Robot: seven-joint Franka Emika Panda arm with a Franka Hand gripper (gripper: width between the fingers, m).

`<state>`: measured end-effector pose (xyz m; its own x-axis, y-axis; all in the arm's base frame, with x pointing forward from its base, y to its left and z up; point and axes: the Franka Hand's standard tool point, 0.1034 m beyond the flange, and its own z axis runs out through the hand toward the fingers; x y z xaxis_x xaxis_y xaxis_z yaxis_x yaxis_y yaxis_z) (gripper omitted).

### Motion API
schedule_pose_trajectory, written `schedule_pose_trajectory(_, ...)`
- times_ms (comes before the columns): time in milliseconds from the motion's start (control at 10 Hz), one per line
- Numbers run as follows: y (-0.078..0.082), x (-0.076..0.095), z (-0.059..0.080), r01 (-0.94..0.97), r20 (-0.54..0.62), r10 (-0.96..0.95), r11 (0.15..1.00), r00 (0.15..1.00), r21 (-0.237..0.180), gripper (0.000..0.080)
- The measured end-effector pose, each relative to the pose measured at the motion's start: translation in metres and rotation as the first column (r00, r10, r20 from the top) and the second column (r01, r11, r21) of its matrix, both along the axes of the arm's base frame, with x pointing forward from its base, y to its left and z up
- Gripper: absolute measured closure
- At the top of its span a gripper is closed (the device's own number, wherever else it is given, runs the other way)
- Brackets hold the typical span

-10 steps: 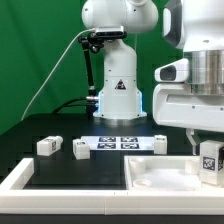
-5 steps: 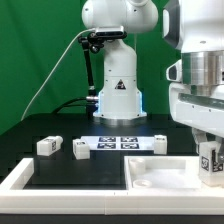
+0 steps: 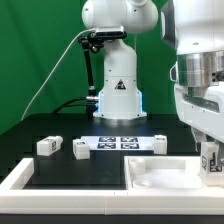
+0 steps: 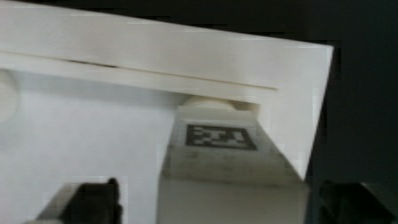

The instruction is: Assemble one leg

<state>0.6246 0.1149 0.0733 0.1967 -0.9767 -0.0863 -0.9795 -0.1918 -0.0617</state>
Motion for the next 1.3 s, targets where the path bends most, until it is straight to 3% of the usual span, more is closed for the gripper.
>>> schedule_pose_trajectory(100, 0.0003, -0.0001, 0.0000, -0.063, 0.005, 0.063, 0.998, 0.998, -0.004, 0.0170)
schedule_pose_trajectory(200, 0.0016, -0.0010, -0.0003, -0.181, 0.013, 0.181, 0.984, 0.983, -0.009, 0.0156)
schedule_pose_trajectory(500, 0.0059, -0.0031, -0.0013, -0.557, 0.027, 0.559, 0.829, 0.829, -0.051, 0.0151)
schedule_pose_trajectory(700, 0.0099, -0.0036, -0.0001, -0.677, 0.023, 0.680, 0.732, 0.733, -0.076, 0.0151)
schedule_pose_trajectory(900, 0.0090, -0.0028, 0.0028, -0.841, 0.004, 0.847, 0.529, 0.531, -0.112, 0.0151)
schedule_pose_trajectory(1200, 0.0077, -0.0025, 0.0029, -0.952, -0.007, 0.959, 0.280, 0.283, -0.126, 0.0151)
schedule_pose_trajectory(1300, 0.0072, -0.0025, 0.0026, -0.960, -0.008, 0.968, 0.248, 0.251, -0.127, 0.0236)
